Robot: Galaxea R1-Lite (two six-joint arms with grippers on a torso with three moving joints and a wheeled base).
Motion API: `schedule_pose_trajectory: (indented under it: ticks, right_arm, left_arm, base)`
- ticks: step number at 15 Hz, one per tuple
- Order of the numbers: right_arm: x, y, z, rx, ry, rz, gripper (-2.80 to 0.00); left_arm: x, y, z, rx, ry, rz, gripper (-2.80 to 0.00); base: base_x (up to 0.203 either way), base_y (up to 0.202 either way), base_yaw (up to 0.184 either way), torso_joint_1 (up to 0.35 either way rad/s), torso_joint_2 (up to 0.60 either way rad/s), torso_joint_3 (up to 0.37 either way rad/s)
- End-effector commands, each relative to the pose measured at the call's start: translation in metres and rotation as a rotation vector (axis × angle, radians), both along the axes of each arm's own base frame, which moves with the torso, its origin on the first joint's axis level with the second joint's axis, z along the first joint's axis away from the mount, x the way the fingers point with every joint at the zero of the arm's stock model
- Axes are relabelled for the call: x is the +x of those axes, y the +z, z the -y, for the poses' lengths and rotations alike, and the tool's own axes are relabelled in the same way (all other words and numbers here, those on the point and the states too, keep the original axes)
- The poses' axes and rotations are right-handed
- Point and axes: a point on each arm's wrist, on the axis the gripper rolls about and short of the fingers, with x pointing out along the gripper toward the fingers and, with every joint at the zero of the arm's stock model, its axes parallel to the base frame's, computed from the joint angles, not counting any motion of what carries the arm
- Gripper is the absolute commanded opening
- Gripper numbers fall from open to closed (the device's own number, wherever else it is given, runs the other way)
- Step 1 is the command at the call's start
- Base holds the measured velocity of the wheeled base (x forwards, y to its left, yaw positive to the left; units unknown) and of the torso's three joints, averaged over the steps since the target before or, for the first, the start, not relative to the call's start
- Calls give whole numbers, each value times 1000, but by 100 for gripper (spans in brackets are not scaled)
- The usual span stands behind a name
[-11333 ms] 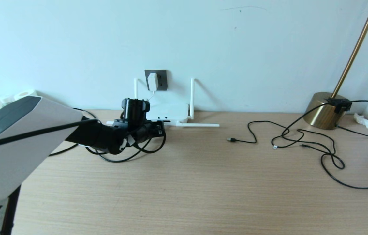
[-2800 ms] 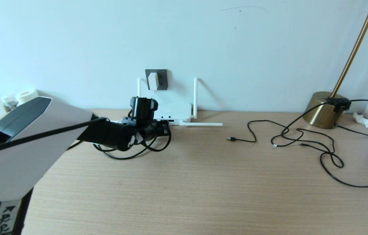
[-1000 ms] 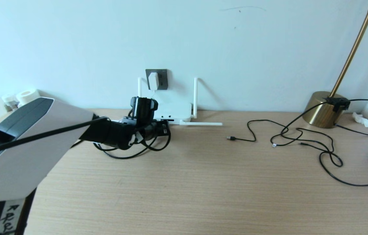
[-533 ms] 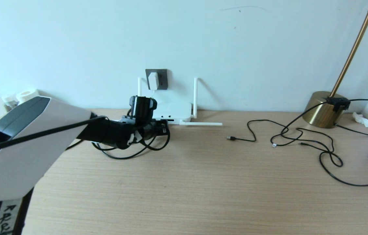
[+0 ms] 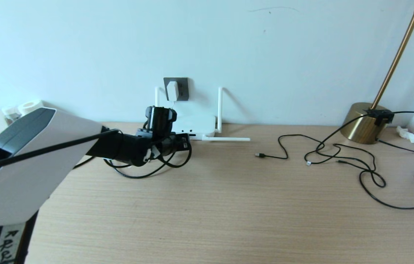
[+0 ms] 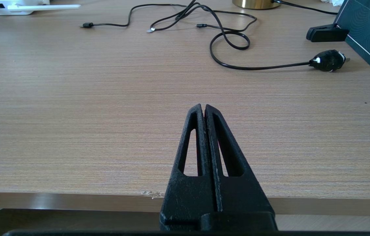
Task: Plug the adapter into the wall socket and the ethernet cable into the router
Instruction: Plug cable into router interface
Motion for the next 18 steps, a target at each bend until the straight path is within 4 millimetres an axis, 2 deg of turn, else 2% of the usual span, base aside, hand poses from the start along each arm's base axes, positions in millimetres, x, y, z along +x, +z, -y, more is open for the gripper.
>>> schedule_pose_trajectory:
  ticks: [1, 18]
  right_arm:
    - [1, -3, 0, 0, 0, -11, -280]
    - [1, -3, 0, 0, 0, -11, -280]
  left_arm:
    - [2, -2, 1, -1, 3, 1, -280]
    - [7, -3, 1, -2, 4, 5, -280]
  base:
    - [0, 0, 0, 0, 0, 0]
    - [0, 0, 0, 0, 0, 0]
